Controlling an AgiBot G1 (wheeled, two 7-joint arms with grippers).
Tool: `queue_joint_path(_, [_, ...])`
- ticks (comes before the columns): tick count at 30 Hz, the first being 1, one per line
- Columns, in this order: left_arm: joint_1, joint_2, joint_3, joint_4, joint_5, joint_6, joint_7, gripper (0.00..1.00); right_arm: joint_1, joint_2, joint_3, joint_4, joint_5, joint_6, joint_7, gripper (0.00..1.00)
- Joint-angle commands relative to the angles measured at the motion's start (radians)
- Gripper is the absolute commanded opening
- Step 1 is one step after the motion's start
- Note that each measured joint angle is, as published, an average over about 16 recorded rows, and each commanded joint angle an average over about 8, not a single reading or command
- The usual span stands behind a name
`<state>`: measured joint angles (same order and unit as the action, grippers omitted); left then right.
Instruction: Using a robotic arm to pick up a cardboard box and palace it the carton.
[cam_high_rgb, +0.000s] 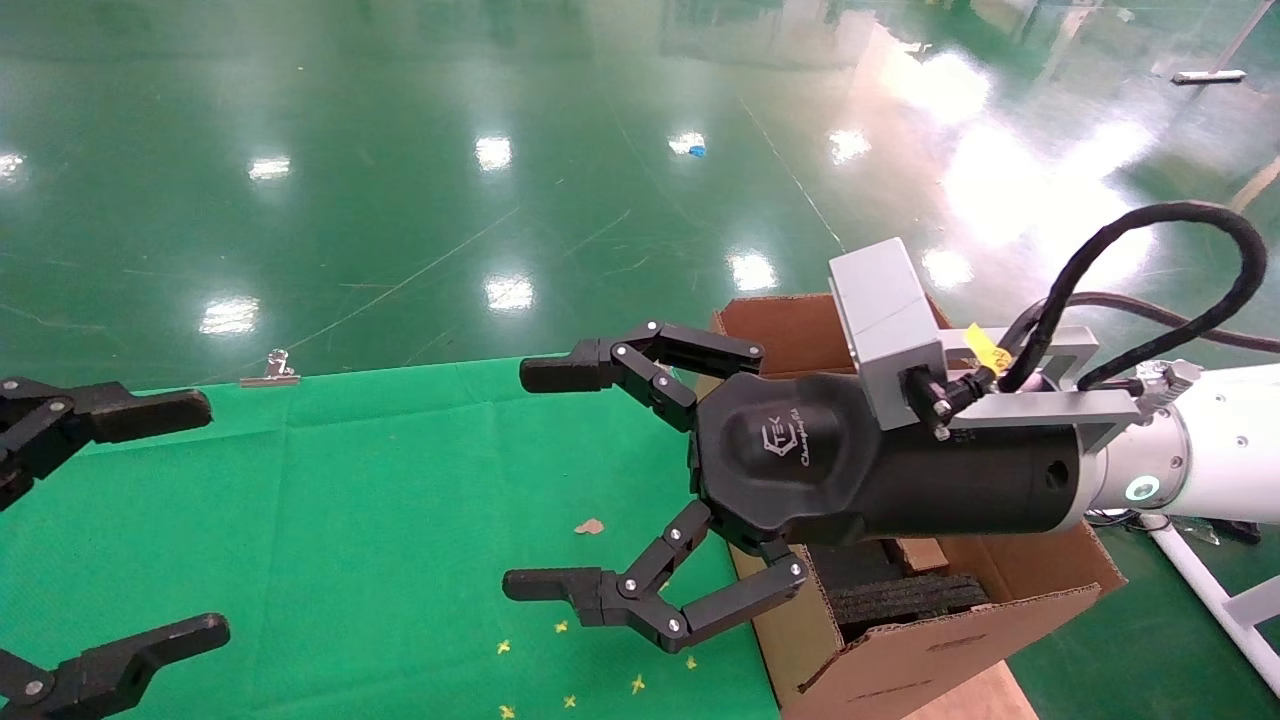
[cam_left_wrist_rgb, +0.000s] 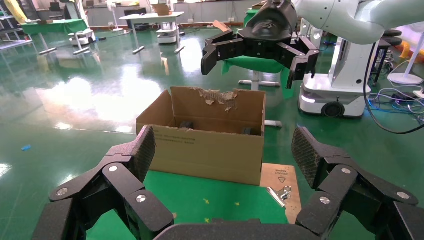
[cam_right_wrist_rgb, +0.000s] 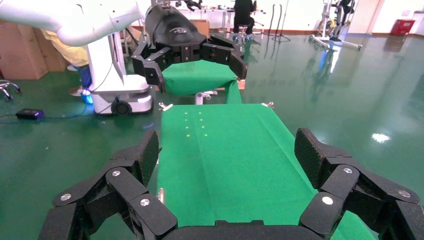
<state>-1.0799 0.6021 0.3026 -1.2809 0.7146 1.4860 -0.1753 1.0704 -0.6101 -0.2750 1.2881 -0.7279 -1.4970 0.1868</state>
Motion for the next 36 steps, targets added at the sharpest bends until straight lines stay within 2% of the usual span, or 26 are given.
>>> queue_joint_path(1, [0.0,0.0,0.0,0.0,0.0,0.0,0.0,1.0,0.001,0.0,-0.001,-0.001,-0.001,0.0,0.0,1.0])
queue_joint_path(36, [0.0,0.0,0.0,0.0,0.0,0.0,0.0,1.0,0.005,-0.001,-0.006,-0.006,-0.003,0.002,0.002,1.0])
